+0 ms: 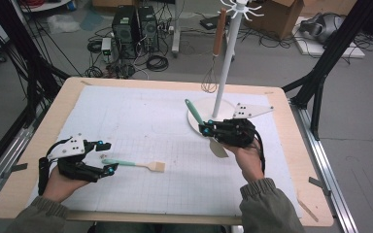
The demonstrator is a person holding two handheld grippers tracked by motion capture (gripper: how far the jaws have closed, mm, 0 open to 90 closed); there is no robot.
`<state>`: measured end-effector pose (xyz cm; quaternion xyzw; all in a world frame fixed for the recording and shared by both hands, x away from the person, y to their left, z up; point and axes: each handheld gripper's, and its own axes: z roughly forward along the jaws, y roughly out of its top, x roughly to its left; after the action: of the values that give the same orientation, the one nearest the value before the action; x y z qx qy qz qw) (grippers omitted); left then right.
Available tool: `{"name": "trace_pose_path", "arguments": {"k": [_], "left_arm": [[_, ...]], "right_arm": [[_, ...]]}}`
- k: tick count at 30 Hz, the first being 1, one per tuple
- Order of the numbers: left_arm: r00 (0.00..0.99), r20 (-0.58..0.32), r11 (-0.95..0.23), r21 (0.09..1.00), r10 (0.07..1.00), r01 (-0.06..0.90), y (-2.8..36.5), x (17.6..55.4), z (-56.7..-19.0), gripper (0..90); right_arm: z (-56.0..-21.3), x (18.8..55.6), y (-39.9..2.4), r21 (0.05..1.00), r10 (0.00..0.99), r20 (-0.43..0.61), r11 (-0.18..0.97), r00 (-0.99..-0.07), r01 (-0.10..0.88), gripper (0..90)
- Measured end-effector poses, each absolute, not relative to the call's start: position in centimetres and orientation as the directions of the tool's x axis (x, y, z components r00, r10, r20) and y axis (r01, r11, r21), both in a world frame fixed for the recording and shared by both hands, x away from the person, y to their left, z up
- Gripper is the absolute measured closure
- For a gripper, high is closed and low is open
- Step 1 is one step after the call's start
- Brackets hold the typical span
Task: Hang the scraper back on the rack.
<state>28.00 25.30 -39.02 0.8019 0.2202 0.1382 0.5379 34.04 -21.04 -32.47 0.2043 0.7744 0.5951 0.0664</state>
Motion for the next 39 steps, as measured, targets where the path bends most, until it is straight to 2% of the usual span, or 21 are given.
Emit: {"name": "trace_pose_path", "arguments": {"k": [39], "left_arm": [[0.860,-0.015,-0.323,0.923,0.510,0.207,25.9,28.1,-39.3,24.2]], "right_arm": [[-23.2,39.8,-24.0,0.968,0.539,0.047,0.182,-0.841,0.171,84.4]]}}
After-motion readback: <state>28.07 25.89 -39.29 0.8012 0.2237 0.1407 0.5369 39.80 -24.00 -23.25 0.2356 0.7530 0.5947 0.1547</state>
